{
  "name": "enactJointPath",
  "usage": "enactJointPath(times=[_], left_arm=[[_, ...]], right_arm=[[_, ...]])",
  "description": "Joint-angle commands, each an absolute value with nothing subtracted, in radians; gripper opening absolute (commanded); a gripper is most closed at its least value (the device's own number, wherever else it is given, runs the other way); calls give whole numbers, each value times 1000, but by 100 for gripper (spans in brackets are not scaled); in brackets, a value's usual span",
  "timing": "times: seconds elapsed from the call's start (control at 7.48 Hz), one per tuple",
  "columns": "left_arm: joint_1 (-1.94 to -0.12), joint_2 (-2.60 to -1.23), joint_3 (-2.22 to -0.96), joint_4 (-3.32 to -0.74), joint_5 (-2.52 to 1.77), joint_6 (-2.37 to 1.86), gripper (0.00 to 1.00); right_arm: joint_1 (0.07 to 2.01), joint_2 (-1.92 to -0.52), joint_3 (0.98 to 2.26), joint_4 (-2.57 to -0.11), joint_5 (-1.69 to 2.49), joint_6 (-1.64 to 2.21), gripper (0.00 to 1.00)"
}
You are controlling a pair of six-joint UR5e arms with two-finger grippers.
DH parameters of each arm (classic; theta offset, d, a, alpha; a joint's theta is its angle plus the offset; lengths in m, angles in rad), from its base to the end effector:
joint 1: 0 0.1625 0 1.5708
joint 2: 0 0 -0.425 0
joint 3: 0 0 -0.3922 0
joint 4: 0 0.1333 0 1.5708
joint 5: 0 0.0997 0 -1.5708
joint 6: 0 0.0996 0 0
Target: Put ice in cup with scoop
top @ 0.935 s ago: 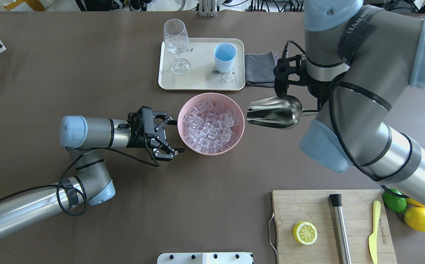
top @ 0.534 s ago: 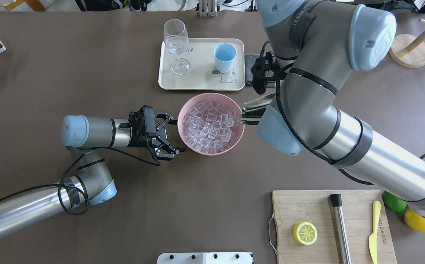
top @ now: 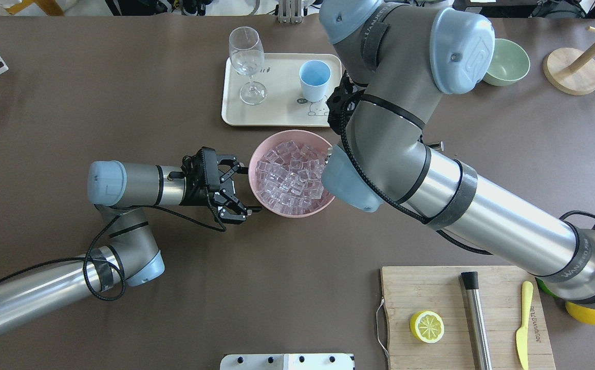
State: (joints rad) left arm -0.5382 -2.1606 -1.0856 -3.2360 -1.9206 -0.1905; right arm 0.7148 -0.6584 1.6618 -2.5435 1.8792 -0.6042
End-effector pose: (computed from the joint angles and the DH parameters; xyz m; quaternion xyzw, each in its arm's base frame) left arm 0.5489 -0.4432 0.3585 0.5607 0.5278 0.3778 0.5142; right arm -0.4230 -0.5036 0.1836 -0.0042 -0.1543 -0.6607 0.7346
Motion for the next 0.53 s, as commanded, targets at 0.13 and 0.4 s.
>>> enactJointPath(times=[0.13, 0.4], left_arm=[[-538, -2164, -1080, -3235, -1921, -192, 99], [-537, -2164, -1078, -3235, -1921, -192, 99]], right_arm=[[690, -631, 1597, -2542, 1876, -577, 0], [677, -621, 1578, -2542, 1861, -568, 0]])
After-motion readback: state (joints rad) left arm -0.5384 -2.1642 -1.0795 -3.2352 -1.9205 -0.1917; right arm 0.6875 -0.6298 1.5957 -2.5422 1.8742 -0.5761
